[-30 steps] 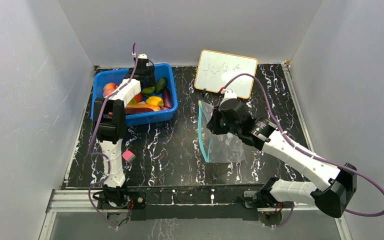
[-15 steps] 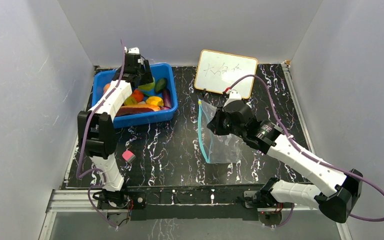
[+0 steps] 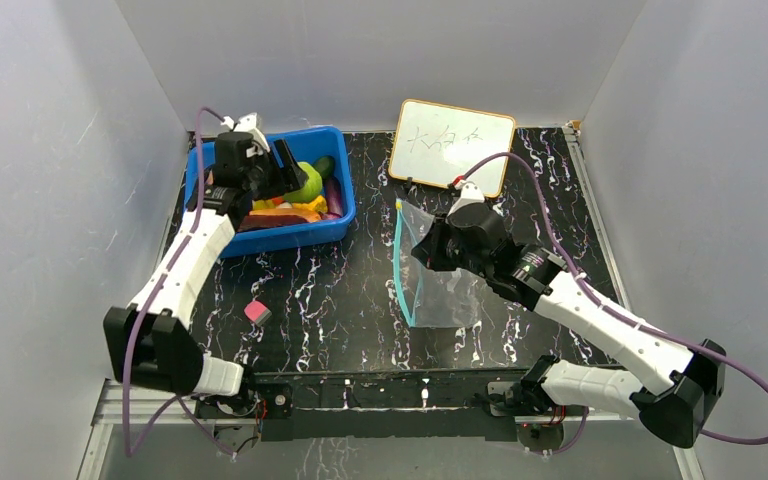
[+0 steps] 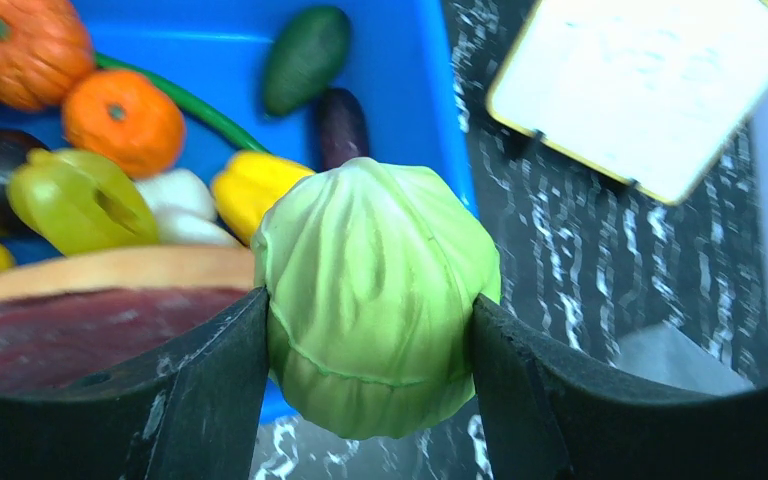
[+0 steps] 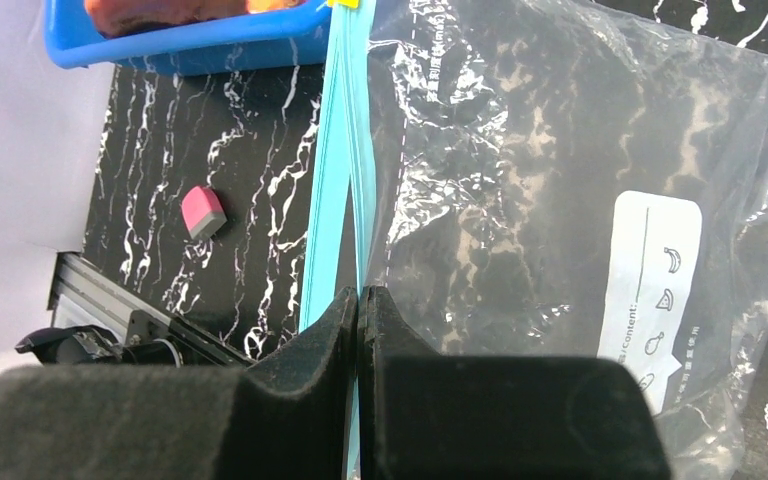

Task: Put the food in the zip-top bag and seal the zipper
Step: Pick up the fake vegetable from the bin, then place the fake vegetable in the zipper food storage bag.

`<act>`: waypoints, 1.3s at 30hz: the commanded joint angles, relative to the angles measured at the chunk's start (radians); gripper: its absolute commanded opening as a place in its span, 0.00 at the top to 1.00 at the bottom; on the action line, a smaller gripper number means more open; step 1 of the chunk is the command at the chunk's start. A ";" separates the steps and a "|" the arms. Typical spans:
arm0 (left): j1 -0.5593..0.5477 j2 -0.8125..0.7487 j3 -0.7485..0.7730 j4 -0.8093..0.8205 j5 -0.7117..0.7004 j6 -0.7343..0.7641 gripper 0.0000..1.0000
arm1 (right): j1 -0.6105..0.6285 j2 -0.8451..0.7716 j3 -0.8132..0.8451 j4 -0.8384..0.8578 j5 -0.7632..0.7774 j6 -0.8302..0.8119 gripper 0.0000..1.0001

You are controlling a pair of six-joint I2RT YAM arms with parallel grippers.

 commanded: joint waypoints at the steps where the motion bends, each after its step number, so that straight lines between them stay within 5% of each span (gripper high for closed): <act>1: 0.002 -0.138 -0.085 0.017 0.180 -0.079 0.56 | -0.001 -0.046 -0.018 0.102 -0.015 0.035 1.00; 11: 0.003 -0.319 -0.249 0.007 0.413 -0.140 0.57 | -0.001 -0.059 -0.051 0.155 -0.003 0.093 1.00; 20: 0.001 -0.412 -0.374 0.212 0.740 -0.345 0.60 | 0.000 -0.041 -0.053 0.226 -0.048 0.119 1.00; 39: -0.009 -0.452 -0.571 0.708 0.912 -0.753 0.62 | 0.000 0.008 -0.018 0.304 -0.125 0.132 1.00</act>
